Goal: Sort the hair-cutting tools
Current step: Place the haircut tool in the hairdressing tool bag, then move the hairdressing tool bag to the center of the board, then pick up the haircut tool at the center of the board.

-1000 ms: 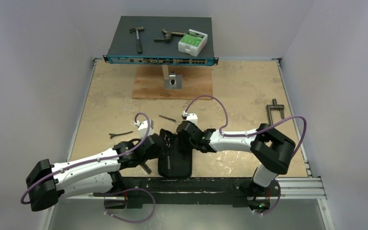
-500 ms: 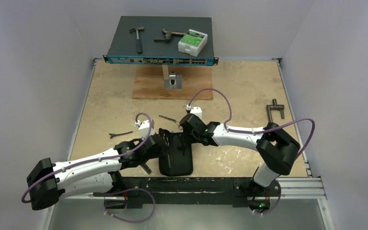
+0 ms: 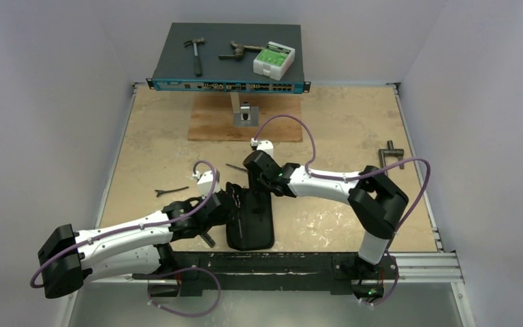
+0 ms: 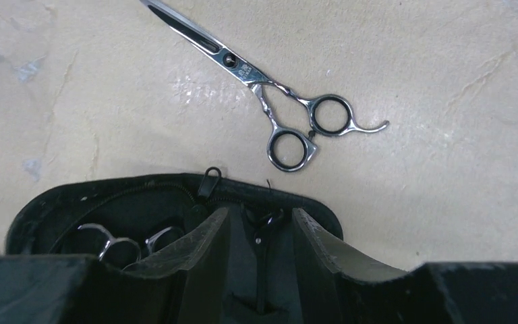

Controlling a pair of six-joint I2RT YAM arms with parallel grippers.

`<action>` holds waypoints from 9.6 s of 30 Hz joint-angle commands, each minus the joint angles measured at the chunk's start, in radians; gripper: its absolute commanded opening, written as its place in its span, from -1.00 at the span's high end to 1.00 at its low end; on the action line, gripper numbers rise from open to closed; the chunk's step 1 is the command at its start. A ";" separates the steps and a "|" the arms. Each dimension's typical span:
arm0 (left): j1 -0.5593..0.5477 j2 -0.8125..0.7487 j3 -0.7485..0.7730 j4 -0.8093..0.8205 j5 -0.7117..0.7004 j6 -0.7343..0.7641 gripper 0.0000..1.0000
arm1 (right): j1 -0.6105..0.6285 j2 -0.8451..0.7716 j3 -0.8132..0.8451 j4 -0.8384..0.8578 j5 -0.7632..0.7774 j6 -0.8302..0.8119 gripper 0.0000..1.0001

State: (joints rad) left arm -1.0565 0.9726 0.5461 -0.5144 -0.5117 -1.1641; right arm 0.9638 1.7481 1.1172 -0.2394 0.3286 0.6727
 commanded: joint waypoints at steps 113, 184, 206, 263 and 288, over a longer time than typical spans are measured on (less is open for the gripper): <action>-0.008 0.314 0.160 0.190 0.110 0.167 0.95 | -0.024 -0.439 -0.677 0.254 0.001 0.209 1.00; 1.208 0.447 0.216 -0.099 0.340 -0.163 1.00 | -0.130 -0.562 -0.738 0.351 -0.096 0.117 1.00; 0.245 -0.148 0.138 -0.039 0.172 0.249 1.00 | -0.129 -0.519 -0.661 0.254 -0.062 0.095 1.00; -0.094 0.124 0.382 0.139 0.402 0.748 1.00 | -0.125 -0.799 -0.537 0.322 -0.641 0.083 1.00; -0.092 -0.337 0.088 0.263 0.011 0.043 -0.30 | -0.123 -0.933 -0.802 0.971 -0.123 0.380 1.00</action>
State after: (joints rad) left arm -1.1477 0.5884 0.5861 -0.4095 -0.5262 -1.0832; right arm 0.8371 0.7948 0.3065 0.5461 0.1535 1.0245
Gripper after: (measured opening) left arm 0.649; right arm 0.111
